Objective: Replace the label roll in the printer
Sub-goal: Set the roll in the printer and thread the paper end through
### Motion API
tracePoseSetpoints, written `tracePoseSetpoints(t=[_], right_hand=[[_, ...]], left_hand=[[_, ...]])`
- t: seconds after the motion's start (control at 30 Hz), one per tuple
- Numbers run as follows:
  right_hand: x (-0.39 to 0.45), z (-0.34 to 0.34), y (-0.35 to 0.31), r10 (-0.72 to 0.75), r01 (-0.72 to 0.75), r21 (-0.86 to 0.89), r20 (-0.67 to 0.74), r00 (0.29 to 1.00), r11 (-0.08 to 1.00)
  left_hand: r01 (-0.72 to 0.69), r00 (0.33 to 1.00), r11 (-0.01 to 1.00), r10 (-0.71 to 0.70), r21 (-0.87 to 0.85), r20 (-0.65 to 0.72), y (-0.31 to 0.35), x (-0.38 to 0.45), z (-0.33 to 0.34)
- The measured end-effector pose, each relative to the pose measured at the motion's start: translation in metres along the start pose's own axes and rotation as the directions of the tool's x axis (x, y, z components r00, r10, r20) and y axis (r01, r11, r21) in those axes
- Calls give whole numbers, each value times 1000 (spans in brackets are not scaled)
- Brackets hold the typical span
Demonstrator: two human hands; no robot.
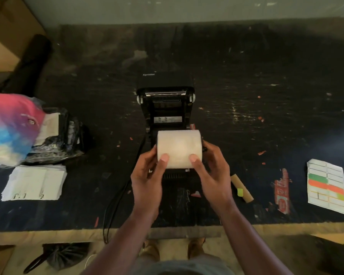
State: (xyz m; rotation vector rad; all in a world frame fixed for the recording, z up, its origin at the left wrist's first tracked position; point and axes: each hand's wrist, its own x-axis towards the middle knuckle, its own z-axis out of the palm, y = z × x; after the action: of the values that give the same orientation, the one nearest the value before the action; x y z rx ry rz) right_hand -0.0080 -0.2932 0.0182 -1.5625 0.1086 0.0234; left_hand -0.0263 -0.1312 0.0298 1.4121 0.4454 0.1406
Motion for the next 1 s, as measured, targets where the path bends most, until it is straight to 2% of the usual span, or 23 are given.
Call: tracePoseSetpoints(t=[0.13,0.27,0.37,0.57,0.67,0.83,1.0], right_hand=[[1,0,10,147,-152,268,40,988,951],[-1,4,15,205,-203,298,26,978,933],[-1,9,15,192,-189,222,9,981,957],[3,22,15,143,-141,44,-27,989,989],[5,29,21,171,-173,-41,-49,984,984],[3,42,40,242,-244,-62,-25,970,968],[14,49,44,277,-284,-165,-61,959,945]], left_hand=[[-140,988,972,151,191,-44,-10,-6,8],[-180,976,946,206,270,-73,-17,-13,13],[-159,980,949,186,270,-75,-21,-11,11],[-85,993,987,95,140,-69,-23,0,4],[-46,997,989,54,137,-58,-26,10,-6],[-7,996,987,20,159,-84,-35,20,-22],[10,1000,985,-6,171,-21,-36,38,-30]])
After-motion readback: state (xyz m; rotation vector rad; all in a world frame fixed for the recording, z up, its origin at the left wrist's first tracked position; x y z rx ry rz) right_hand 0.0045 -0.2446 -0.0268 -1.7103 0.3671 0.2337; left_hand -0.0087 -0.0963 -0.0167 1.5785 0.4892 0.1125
